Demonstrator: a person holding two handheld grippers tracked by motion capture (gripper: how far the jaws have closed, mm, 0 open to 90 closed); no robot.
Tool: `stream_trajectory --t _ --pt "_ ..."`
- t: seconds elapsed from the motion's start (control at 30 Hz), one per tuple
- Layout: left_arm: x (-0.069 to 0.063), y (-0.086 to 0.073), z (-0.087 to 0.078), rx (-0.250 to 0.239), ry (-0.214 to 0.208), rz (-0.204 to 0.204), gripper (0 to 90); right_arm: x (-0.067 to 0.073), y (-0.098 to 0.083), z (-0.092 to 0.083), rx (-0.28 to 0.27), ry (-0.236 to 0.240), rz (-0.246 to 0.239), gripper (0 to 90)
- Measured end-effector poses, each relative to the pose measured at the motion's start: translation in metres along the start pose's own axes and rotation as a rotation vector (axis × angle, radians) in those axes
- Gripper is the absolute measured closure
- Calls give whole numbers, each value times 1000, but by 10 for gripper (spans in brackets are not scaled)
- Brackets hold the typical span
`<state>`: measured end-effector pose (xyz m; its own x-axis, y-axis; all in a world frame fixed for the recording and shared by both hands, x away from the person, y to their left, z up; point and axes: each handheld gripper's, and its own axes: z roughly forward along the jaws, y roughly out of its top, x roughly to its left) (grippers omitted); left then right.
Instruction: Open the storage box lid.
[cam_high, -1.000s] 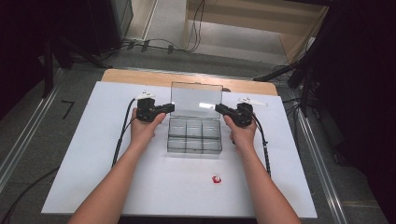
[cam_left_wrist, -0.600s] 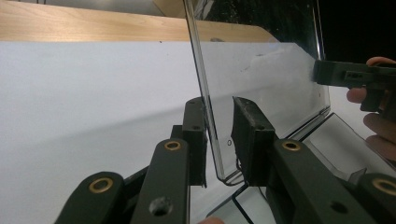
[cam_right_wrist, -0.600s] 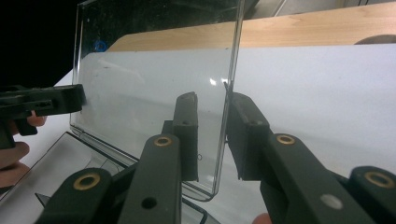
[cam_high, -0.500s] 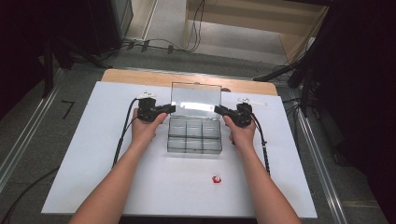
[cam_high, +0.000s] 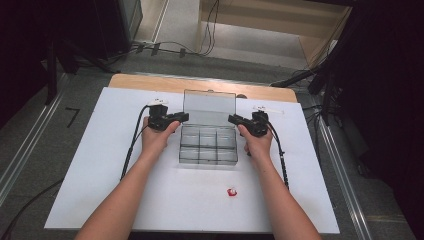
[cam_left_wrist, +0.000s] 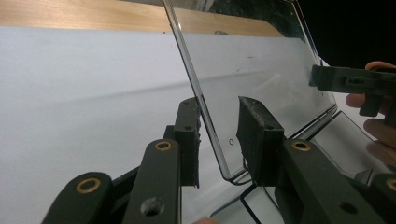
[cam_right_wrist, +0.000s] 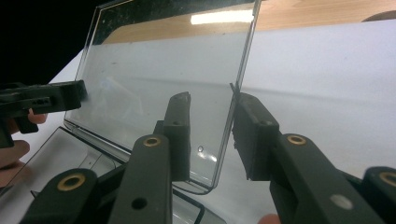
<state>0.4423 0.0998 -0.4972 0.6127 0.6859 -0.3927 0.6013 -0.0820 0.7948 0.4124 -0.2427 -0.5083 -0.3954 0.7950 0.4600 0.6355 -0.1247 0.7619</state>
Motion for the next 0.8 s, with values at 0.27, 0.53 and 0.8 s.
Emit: stream_trajectory --t 0.27,0.53,0.8 --pt "0 -1 1 12 3 2 667 1 -1 1 15 -6 -6 628" --pt "0 -2 3 28 -3 -4 635 0 -2 2 26 1 7 604" --pt "1 -3 5 41 -6 -4 592 -1 -4 5 40 15 26 567"
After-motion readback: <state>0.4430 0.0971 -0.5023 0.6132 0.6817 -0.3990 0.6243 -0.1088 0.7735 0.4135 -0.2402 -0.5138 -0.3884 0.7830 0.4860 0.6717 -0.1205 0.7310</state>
